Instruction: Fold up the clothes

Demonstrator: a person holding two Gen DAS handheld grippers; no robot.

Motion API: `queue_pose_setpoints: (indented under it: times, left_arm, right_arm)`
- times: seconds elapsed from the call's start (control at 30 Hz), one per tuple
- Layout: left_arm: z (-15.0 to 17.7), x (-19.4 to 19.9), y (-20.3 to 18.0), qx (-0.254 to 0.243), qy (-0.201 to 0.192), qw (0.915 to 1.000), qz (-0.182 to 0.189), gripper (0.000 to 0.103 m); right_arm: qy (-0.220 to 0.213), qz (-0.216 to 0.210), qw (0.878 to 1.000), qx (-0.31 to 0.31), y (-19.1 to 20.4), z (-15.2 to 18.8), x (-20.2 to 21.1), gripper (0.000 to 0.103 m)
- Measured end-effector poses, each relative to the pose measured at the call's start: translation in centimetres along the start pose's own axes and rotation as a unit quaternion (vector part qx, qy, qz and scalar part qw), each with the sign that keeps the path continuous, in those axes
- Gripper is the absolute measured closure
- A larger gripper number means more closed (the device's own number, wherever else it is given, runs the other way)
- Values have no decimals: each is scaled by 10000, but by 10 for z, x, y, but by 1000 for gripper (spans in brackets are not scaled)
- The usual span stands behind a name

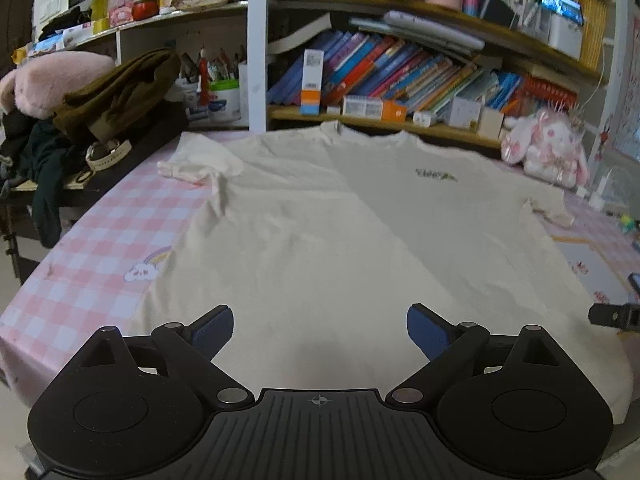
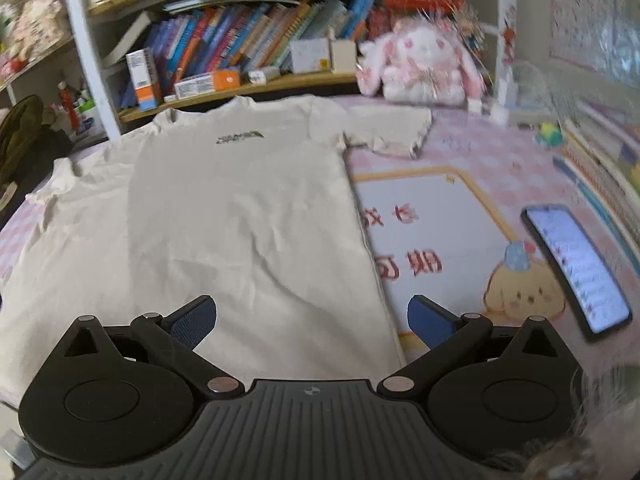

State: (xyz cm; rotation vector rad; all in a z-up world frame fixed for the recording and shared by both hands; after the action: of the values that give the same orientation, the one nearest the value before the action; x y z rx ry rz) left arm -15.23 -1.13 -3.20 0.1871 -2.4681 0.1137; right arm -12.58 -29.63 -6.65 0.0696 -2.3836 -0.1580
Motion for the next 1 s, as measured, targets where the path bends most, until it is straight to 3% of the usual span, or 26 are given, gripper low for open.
queue_pose_setpoints:
  times: [0.13, 0.4, 0.7, 0.8, 1.0]
  left_arm:
    - [-4, -1, -6, -103, -6, 9999, -12, 7]
    - [-11, -15, -2, -301, 93, 9995, 35, 7]
    - [-39, -48, 43, -432, 35, 9982, 409, 7]
    - [-53, -62, 64, -437, -9, 9975, 551, 7]
    - [-67, -87, 100, -445, 32, 9955, 831, 7]
  right_arm:
    - [148, 56, 9994, -302, -5, 5, -5, 0]
    - [206, 518, 9980, -282, 6, 2, -16, 0]
    - [59, 1174, 9930, -95, 37, -6, -22, 0]
    - [-188, 1492, 9886, 102, 63, -11, -18, 0]
    - [-270, 1142, 9931, 56, 118, -8, -27, 0]
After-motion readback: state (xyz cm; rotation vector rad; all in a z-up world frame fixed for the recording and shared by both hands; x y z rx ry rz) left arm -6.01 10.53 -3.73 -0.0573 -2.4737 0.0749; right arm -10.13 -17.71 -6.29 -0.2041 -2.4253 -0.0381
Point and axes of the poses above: each gripper's, at about its wrist camera, not at the fingertips, and x roughly against the way its jaws point, y to its left, z to its underside, the point moved 6 cm from there along -x, roughly the way its jaws point
